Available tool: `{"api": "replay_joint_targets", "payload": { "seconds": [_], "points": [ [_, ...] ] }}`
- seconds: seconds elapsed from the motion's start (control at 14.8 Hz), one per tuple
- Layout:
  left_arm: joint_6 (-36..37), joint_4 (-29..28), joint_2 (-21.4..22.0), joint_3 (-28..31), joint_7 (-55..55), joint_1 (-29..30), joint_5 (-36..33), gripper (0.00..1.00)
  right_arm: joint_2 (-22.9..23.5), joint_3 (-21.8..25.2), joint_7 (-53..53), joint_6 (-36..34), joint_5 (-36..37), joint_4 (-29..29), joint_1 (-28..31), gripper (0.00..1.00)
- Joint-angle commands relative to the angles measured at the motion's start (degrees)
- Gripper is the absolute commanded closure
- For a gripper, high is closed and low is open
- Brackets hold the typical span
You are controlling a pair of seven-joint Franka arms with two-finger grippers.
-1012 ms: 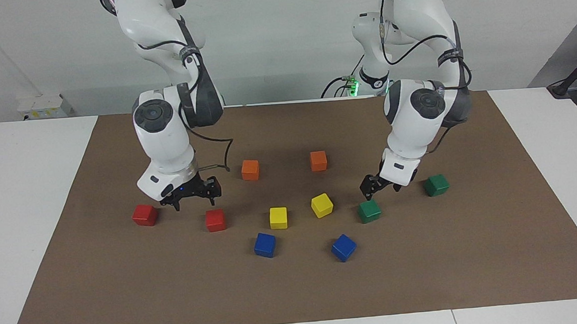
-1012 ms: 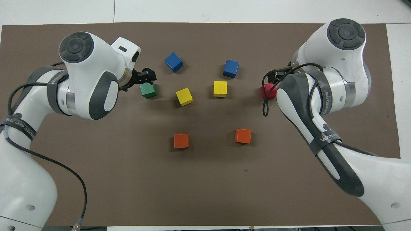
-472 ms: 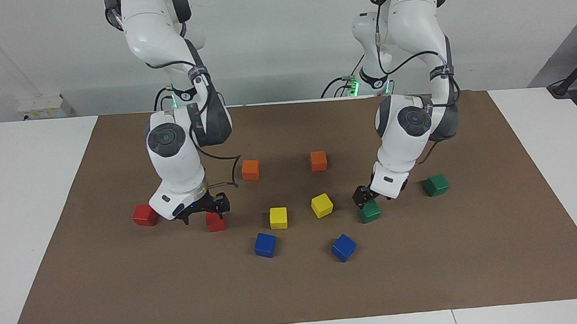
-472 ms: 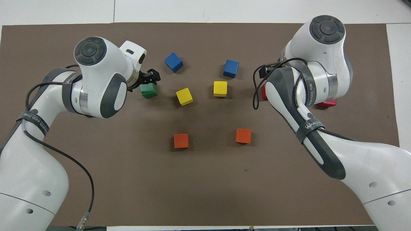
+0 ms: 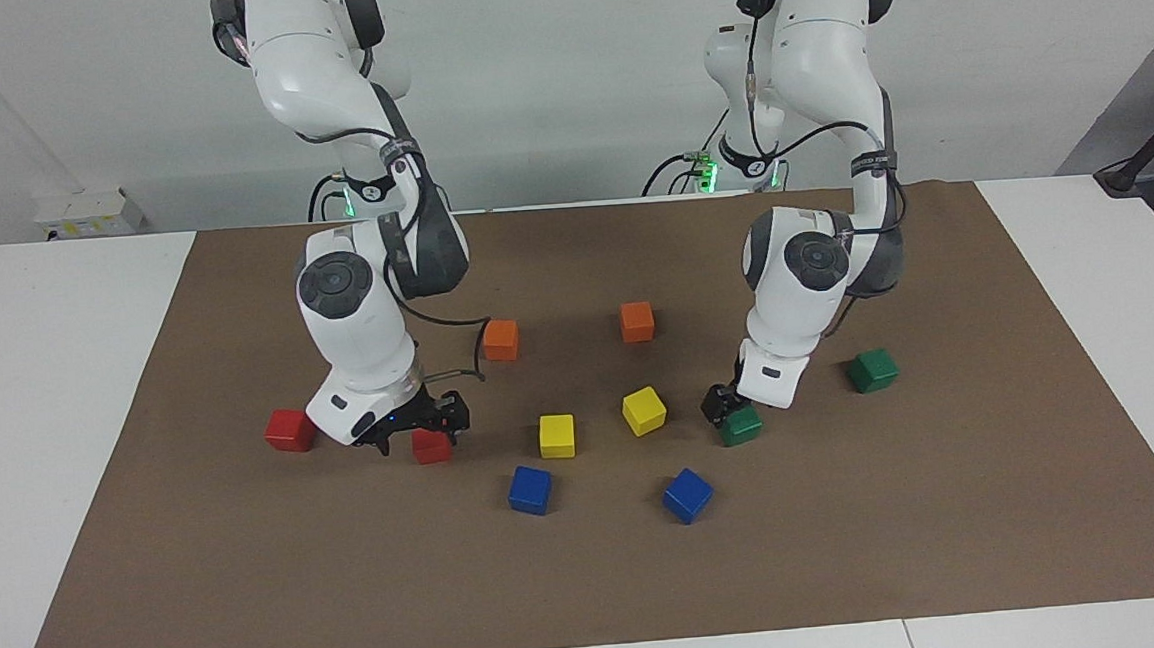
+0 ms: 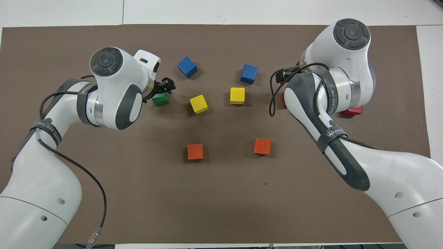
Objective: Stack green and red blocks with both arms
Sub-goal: 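Grasp the farther green block with the left gripper while the right gripper grasps red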
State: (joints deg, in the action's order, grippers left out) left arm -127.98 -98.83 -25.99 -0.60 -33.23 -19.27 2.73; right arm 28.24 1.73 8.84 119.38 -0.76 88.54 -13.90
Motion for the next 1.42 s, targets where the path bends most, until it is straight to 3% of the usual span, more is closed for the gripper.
{"api": "replay_joint_targets", "payload": {
  "seconds": [0.0, 0.2, 1.08, 1.15, 1.21, 1.35],
  "points": [
    [-2.71, -2.15, 0.32, 0.69, -1.22, -0.86, -0.88, 0.0, -0.64, -0.41, 1.0, 3.57, -0.47, 3.82, 0.54, 0.0],
    [-3.41, -2.24, 0.15, 0.69, -1.22, -1.12, -0.79, 0.0, -1.78, -0.41, 0.04, 6.83, -0.47, 8.22, 1.15, 0.0],
    [-3.5, -1.63, -0.82, 1.04, -1.57, -2.35, -5.19, 0.0, -2.05, -0.41, 0.21, 12.19, -0.47, 13.5, 0.1, 0.01],
    [-3.59, -1.45, -0.91, 0.95, -1.48, -2.35, -5.27, 0.0, -2.05, -0.41, 0.3, 12.11, -0.47, 13.59, 0.1, 0.1],
    [-3.68, -1.36, -1.34, 0.95, -1.48, -2.35, -6.23, 0.0, -2.05, -0.41, 0.74, 12.02, -0.47, 13.77, -0.08, 0.27],
    [-3.5, -1.02, -1.43, 0.95, -1.48, -2.36, -7.03, 0.0, -2.05, -0.41, 1.79, 11.85, -0.47, 13.86, -1.04, 0.51]
  ]
}}
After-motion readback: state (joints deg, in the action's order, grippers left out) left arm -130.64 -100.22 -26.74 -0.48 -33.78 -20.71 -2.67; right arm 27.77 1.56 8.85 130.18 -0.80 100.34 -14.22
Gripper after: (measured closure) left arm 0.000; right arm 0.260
